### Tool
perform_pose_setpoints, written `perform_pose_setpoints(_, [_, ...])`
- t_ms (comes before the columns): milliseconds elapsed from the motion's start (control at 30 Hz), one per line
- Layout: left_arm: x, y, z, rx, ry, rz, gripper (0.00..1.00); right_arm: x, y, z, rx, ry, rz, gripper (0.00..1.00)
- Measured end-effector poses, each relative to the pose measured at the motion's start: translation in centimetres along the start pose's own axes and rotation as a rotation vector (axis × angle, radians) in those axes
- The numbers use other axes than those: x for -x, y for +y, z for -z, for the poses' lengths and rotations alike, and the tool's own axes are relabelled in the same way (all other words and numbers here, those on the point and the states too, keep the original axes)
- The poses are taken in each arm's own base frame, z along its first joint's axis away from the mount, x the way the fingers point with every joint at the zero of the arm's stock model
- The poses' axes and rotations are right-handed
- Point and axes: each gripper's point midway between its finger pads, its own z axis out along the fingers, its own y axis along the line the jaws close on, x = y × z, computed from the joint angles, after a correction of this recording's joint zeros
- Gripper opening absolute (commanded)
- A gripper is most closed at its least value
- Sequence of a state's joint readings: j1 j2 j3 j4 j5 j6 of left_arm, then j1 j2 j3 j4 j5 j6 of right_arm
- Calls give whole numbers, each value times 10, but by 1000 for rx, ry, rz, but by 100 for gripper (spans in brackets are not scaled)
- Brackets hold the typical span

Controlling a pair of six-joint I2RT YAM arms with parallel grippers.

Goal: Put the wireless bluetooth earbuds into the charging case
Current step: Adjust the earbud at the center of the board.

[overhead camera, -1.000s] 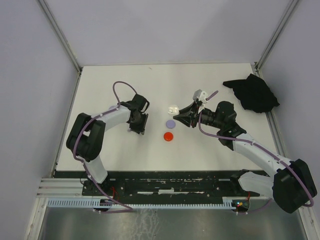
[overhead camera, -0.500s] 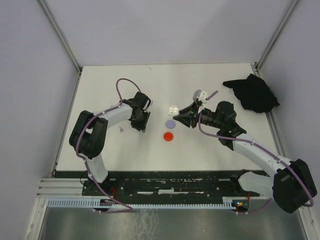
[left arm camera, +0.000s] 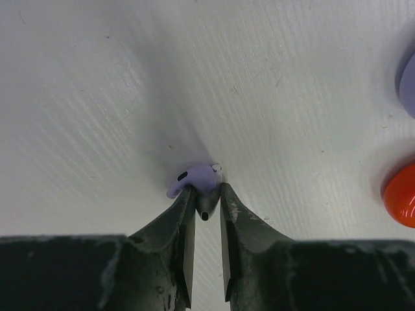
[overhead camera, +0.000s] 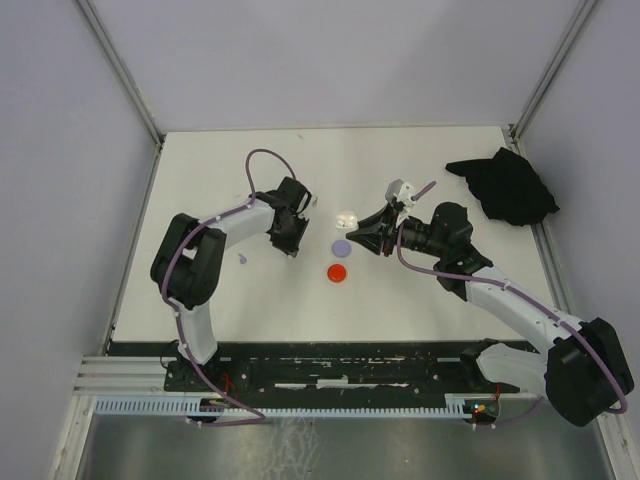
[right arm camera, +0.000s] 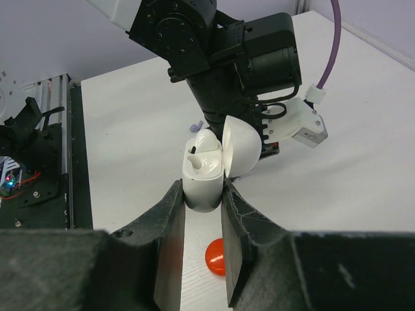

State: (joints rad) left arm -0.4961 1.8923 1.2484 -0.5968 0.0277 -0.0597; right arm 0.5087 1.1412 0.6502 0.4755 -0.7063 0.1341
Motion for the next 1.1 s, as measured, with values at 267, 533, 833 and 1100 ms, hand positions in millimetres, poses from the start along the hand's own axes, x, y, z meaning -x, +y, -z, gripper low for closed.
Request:
perform_pose_setpoints(267, [0, -1, 0, 8, 20, -4, 22, -2, 0, 0, 0, 7, -6, 2])
perform_pose_setpoints(533, [-9, -16, 3, 36, 47, -113, 25, -6, 0, 1, -1, 22, -18, 2])
perform_pose_setpoints(833, [-10, -30, 20, 13, 21, -243, 28, -9, 0, 2, -4, 33, -26, 2])
perform_pose_setpoints(1100, [-24, -27, 11, 9, 86, -269, 38, -8, 1, 3, -7, 36, -25, 2])
